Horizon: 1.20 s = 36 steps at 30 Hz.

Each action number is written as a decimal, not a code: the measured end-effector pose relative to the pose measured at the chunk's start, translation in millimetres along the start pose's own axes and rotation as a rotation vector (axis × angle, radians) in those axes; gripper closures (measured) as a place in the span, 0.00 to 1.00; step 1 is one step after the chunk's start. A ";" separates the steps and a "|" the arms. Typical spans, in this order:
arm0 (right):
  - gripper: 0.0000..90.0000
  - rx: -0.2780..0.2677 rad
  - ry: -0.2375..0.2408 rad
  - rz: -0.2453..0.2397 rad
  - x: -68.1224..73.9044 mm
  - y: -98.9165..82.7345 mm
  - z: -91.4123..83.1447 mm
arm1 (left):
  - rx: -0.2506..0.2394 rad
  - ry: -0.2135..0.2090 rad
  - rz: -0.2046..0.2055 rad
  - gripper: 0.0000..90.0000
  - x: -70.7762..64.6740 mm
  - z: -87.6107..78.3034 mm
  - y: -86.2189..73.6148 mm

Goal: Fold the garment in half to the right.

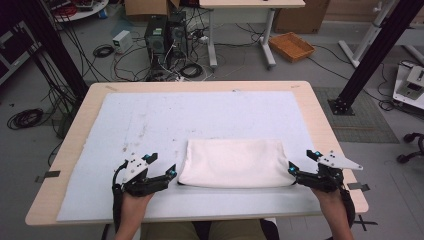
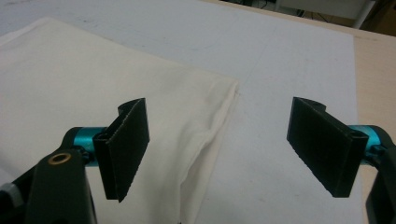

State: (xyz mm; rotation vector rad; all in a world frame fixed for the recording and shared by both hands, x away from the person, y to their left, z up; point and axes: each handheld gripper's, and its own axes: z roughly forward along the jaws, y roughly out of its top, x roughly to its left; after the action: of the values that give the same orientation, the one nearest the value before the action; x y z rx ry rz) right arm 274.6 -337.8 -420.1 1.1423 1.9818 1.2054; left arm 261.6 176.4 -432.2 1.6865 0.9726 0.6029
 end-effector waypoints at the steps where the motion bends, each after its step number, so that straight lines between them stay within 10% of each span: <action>1: 0.23 -0.002 -0.001 0.002 -0.8 -0.2 -1.1 | 0.003 -0.003 -0.008 0.26 -0.2 1.4 -0.3; 18: 0.23 0.014 0.006 -0.017 2.2 -5.6 -3.3 | 0.199 -0.044 -0.036 0.27 -13.9 30.2 -5.6; 26: 0.23 0.026 0.020 -0.027 3.9 -5.9 1.2 | 0.318 -0.049 0.012 0.51 -22.1 35.7 -9.7; 36: 0.23 0.026 0.044 -0.051 14.6 -0.4 5.1 | 0.338 -0.095 0.065 0.82 -29.8 34.2 -11.6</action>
State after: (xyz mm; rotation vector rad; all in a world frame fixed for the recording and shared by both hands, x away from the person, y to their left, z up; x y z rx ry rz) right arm 271.3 -323.0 -423.1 1.0805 2.0523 1.1916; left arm 268.5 134.6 -452.1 2.0329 0.9946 0.4108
